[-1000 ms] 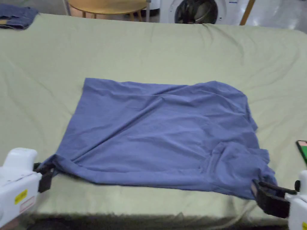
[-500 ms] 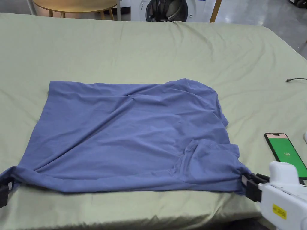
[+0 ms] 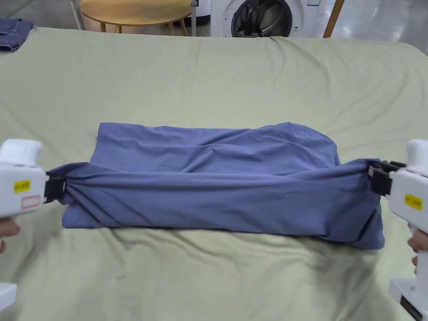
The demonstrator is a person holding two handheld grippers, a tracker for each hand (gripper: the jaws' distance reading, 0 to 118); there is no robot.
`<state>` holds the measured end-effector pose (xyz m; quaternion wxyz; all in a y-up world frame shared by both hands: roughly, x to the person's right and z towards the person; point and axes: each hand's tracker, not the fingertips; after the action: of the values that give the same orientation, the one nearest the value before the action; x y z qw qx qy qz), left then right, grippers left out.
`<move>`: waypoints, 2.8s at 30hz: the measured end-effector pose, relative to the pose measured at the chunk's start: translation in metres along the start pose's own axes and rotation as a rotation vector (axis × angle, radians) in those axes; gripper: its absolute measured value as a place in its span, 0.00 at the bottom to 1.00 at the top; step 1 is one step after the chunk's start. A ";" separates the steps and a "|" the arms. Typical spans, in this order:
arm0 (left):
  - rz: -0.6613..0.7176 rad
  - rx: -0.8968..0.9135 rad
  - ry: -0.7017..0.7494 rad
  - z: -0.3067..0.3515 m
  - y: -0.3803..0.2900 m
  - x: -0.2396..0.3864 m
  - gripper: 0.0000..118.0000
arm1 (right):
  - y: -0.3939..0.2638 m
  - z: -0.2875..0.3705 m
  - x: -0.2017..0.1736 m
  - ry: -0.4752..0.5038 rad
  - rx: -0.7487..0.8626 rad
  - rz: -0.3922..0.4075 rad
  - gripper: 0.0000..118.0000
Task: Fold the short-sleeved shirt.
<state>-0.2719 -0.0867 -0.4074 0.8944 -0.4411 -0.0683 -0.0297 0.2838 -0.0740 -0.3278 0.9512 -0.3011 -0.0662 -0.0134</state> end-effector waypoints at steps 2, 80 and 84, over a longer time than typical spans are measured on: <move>0.029 -0.056 0.012 -0.028 0.014 0.001 0.00 | 0.002 -0.032 -0.008 -0.025 -0.050 0.020 0.00; 0.124 0.200 0.019 0.097 -0.112 0.019 0.02 | -0.095 0.102 0.022 0.119 -0.157 -0.103 0.06; 0.199 0.077 -0.006 0.065 -0.155 0.002 0.02 | -0.138 0.080 0.023 0.086 -0.263 -0.116 0.06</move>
<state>-0.2941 -0.1298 -0.2460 0.9089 -0.4112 -0.0278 0.0632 0.2884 -0.1407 -0.1811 0.9033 -0.4177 -0.0403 -0.0896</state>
